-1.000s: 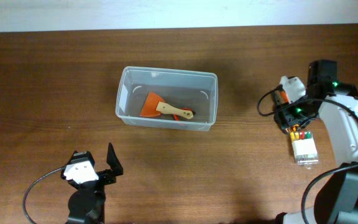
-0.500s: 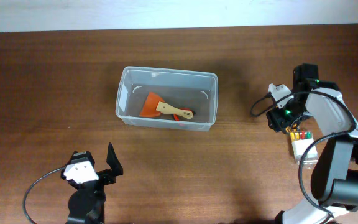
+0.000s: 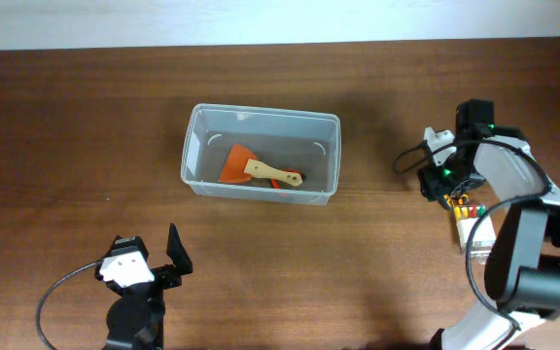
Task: Pack container
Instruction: 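Grasp the INGCO pliers handles with the right gripper and lift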
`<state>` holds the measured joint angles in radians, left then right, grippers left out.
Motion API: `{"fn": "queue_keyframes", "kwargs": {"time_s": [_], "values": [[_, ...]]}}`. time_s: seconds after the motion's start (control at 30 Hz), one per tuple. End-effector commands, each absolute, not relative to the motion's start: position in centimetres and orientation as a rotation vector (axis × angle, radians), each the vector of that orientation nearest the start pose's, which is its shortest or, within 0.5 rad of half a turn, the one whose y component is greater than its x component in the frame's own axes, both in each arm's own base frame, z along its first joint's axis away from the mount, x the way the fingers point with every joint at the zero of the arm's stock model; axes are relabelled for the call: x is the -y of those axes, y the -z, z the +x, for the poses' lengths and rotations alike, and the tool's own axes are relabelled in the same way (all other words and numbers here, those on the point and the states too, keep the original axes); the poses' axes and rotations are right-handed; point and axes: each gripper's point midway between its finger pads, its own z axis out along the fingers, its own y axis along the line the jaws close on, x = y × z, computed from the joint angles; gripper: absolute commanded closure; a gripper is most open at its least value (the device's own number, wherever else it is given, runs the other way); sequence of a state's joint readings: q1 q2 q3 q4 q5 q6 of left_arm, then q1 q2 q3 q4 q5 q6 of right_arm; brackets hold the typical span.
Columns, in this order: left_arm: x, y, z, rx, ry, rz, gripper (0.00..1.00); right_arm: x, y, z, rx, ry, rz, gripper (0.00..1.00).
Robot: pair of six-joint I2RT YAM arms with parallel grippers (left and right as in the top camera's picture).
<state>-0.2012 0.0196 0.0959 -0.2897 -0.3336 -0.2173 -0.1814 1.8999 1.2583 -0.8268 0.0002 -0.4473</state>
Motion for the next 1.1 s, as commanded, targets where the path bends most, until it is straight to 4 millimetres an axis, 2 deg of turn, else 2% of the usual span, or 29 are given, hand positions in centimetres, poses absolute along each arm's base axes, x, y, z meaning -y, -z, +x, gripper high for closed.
{"fn": "queue_keyframes", "kwargs": {"time_s": [0.0,0.17,0.37,0.57,0.7,0.8,0.93,1.07], "values": [[-1.0,-14.7,23.3,-1.754,-0.001,-0.244,0.01,6.6,-0.4,35.3,-3.058,0.048,-0.395,0.34],[-1.0,-14.7,23.3,-1.754,-0.001,-0.244,0.01,6.6,0.1,35.7,-3.050,0.051,-0.394,0.34],[-1.0,-14.7,23.3,-1.754,-0.001,-0.244,0.01,6.7,0.3,35.8,-3.048,0.053,-0.393,0.40],[-1.0,-14.7,23.3,-1.754,-0.001,-0.244,0.01,6.6,0.4,35.6,-3.060,0.047,-0.388,0.49],[-1.0,-14.7,23.3,-1.754,-0.001,-0.244,0.01,6.6,0.5,35.5,-3.066,0.044,-0.388,0.63],[-1.0,-14.7,23.3,-1.754,-0.001,-0.244,0.01,6.6,0.4,35.5,-3.065,0.045,-0.383,0.70],[-1.0,-14.7,23.3,-1.754,-0.001,-0.244,0.01,6.7,-0.3,36.2,-3.054,0.050,-0.383,0.74],[-1.0,-14.7,23.3,-1.754,-0.001,-0.244,0.01,7.0,-2.6,37.9,-3.017,0.066,-0.311,0.82]]}}
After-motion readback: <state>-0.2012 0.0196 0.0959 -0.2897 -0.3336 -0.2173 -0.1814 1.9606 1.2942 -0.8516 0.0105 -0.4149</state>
